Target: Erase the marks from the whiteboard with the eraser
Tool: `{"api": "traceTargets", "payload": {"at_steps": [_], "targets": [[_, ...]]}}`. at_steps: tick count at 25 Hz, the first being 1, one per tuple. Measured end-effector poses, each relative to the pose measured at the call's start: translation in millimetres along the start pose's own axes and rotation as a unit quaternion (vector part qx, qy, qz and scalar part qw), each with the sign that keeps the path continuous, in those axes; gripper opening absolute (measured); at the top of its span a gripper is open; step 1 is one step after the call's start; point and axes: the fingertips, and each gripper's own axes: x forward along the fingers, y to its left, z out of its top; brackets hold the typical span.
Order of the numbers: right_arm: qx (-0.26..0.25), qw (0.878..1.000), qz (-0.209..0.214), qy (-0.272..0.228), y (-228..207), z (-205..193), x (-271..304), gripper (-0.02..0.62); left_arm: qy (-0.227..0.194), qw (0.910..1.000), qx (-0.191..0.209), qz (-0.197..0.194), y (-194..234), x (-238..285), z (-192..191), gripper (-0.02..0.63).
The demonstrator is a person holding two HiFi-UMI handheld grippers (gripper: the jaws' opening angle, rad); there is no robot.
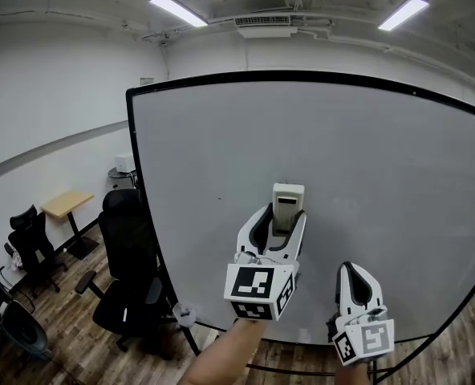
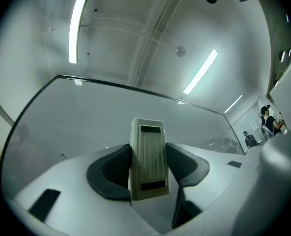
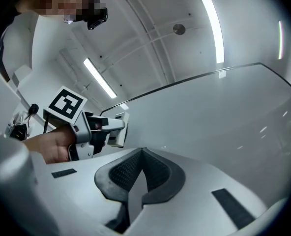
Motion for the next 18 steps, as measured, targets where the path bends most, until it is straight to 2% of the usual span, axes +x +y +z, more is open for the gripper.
{"api": "traceTargets", "payload": {"at_steps": [3,8,18], "targets": [[-0.001,1.0,0.013,-0.005,1,4,5,0.018,-0.001,0.9994,0.01,0.034,24,-12,-1,0.245],[0.003,0.999,0.043,0.012,52,-12,19,0.018,0.017,0.9956,0.018,0.09,99,-47,-5,0.245],[-0.003,0.998,0.063,0.025,79,-24,48,0.018,0.039,0.9813,0.024,0.187,216,-78,-5,0.245]]}}
